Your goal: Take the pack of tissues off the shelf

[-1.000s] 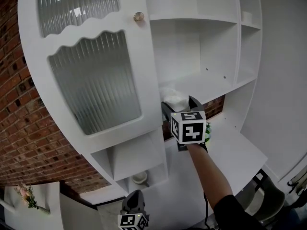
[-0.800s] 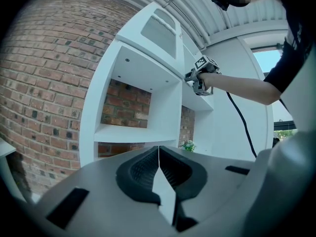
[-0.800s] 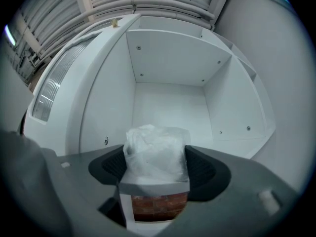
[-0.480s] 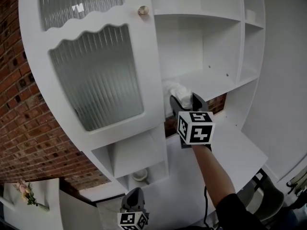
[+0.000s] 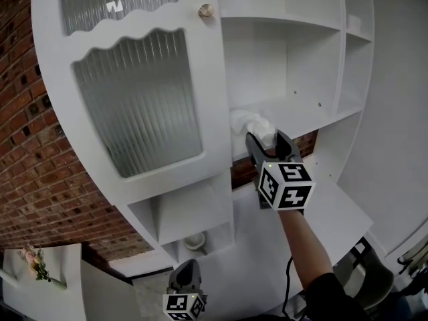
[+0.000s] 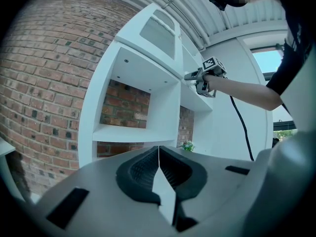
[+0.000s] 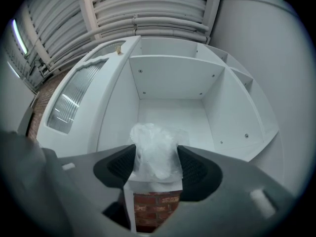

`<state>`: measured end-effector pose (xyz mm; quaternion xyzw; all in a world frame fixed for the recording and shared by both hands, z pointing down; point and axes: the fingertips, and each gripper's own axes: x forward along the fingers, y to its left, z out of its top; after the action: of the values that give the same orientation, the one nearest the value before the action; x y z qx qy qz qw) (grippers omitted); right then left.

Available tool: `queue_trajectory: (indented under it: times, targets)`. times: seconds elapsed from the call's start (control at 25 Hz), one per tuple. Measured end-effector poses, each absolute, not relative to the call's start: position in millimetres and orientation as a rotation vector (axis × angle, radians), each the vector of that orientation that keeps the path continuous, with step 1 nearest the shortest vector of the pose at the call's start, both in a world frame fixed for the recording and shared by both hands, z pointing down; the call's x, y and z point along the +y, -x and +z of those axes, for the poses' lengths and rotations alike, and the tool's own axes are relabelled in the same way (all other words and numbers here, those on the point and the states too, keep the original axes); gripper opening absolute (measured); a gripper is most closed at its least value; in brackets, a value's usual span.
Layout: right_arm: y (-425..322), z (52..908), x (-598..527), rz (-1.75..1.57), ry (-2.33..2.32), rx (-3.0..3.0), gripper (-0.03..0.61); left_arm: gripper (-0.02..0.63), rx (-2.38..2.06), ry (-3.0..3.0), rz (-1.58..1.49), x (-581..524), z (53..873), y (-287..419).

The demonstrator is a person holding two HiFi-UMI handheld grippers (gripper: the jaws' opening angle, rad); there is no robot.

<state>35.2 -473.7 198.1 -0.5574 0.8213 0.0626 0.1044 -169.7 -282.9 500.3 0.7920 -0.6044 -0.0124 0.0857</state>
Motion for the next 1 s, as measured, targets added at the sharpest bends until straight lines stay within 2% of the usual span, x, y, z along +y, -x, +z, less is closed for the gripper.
queue_trajectory:
  times: [0.52, 1.0]
  targets:
    - [-54.5, 192.2, -411.6, 0.206, 1.508, 2.439, 0.255, 0.012, -1.787, -2.396, -0.073, -275.1, 501.7, 158.6]
    - [-65.8, 236.9, -368.2, 0.209, 1.497, 2.476, 0.256, 0.012, -1.782, -2.421, -0.096, -264.7, 494.4, 152.5]
